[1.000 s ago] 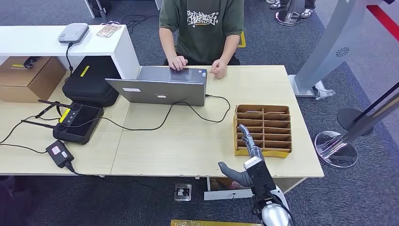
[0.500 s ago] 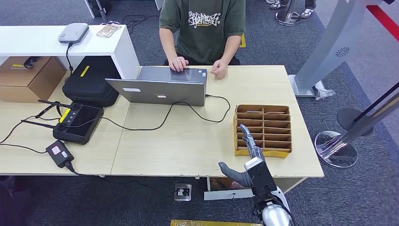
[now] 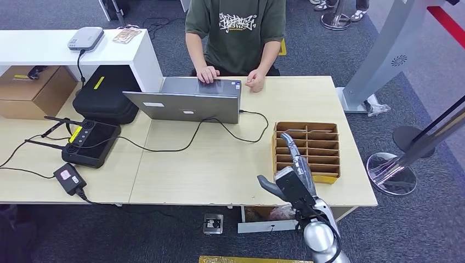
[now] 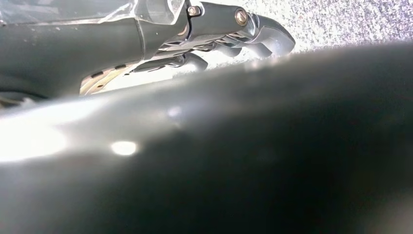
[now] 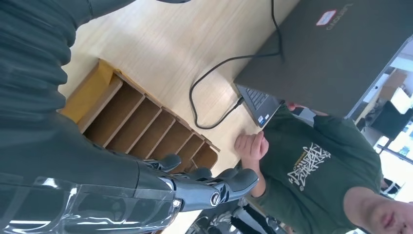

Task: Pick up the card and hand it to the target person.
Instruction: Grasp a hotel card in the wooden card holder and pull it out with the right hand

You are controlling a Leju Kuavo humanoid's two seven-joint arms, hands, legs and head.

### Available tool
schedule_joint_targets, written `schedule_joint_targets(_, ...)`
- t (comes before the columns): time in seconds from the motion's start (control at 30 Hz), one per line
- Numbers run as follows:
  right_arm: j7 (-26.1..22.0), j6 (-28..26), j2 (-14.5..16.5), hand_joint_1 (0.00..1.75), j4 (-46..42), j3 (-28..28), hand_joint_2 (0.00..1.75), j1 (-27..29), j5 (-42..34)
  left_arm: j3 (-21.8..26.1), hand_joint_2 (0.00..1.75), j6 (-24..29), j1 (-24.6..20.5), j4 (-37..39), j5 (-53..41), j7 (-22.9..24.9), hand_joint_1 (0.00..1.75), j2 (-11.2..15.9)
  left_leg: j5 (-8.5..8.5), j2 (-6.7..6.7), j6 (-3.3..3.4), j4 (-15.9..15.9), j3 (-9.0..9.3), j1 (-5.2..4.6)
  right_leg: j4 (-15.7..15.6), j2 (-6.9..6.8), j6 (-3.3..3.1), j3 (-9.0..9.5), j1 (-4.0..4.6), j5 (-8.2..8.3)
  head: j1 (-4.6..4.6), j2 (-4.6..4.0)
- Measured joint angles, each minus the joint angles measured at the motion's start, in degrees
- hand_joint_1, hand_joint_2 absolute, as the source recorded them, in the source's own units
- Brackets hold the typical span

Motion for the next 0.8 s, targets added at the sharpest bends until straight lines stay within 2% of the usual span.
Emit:
schedule_joint_targets(0.13,1.2,-1.3,-0.5,0.0,1.6,-0.2,1.75,-1.5,3.3,0.0,0.0,0.0,0.0,0.0,0.0,-0.2,0.0,0.0,-0.01,0.0,0.0,0.0,-0.01,0.0,0.0,0.01,0.0,-0.01,0.0,0.0,-0.01,0.0)
schedule_joint_targets(0.33,4.9,-9.5,-4.0,0.0,9.2,-2.8,1.75,-9.4,13.3,0.0,0.0,0.0,0.0,0.0,0.0,-0.2,0.0,-0.1,0.03,0.0,0.05,0.1,-0.02,-0.02,0.0,0.01,0.09,0.0,-0.01,0.07,0.0,0.0)
schedule_joint_targets(0.43,7.8,-13.7,-5.4,0.0,11.5,-4.0,1.75,-11.6,19.4,0.0,0.0,0.0,0.0,0.0,0.0,0.1,0.0,-0.3,0.04,0.0,0.06,0.1,-0.03,-0.02,0.0,0.0,0.11,0.01,-0.02,0.09,-0.01,0.0)
schedule_joint_targets(0.8,14.7,-21.6,-8.5,0.0,12.9,-7.1,1.75,-11.2,32.3,-0.2,0.0,0.0,-0.3,0.0,-1.2,0.7,0.0,-0.4,0.03,-0.01,0.08,0.1,-0.04,-0.01,0.0,0.01,0.11,-0.04,-0.01,0.08,0.0,0.0)
